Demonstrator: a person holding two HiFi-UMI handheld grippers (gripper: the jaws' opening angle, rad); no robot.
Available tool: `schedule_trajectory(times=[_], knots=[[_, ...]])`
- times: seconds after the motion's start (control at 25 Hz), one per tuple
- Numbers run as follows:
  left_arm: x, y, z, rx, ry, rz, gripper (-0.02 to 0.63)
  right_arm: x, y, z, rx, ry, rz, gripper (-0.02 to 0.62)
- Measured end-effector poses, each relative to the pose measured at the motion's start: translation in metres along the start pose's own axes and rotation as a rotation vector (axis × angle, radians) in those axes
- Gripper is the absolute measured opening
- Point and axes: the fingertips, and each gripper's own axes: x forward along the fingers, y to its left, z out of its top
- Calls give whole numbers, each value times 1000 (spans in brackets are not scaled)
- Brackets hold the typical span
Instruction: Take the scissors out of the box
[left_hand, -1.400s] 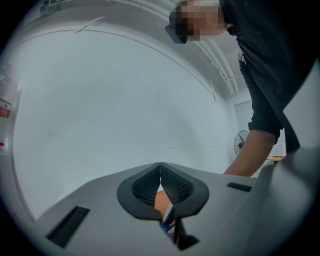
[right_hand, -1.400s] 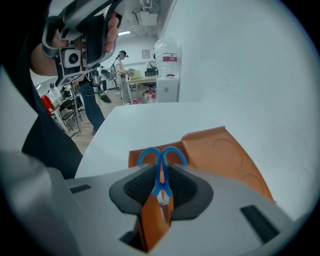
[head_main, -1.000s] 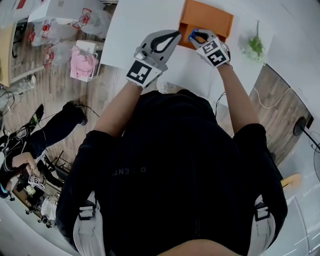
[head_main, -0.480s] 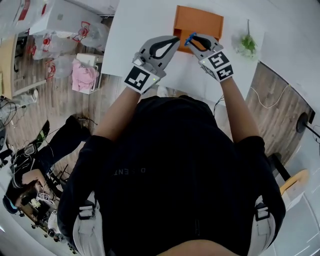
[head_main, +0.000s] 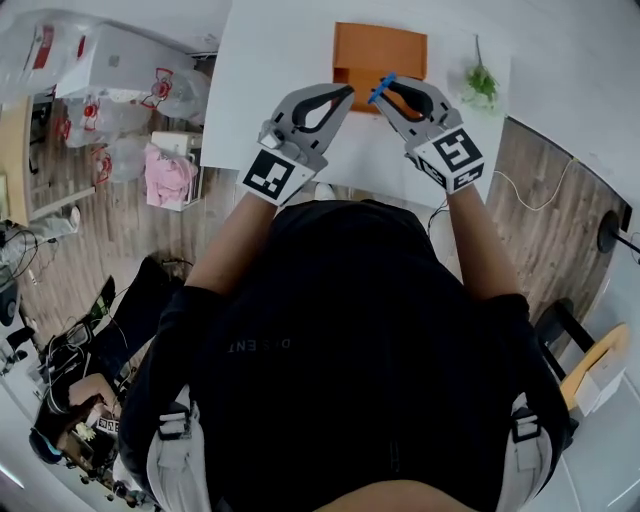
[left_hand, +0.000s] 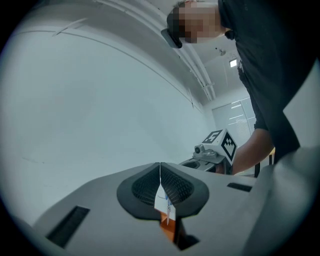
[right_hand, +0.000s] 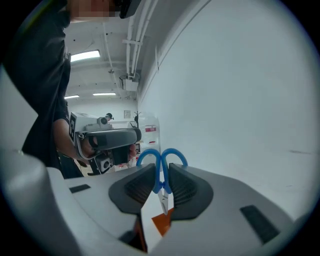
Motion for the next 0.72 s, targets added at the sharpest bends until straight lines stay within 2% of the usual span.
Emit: schedule_trajectory(times=[0.44, 0.72], knots=[[8, 0, 27, 28, -15, -42, 20, -42, 3, 55, 31, -166, -55, 95], [8, -7, 31, 19, -2, -78, 20, -56, 6, 79, 28, -216, -74, 97]])
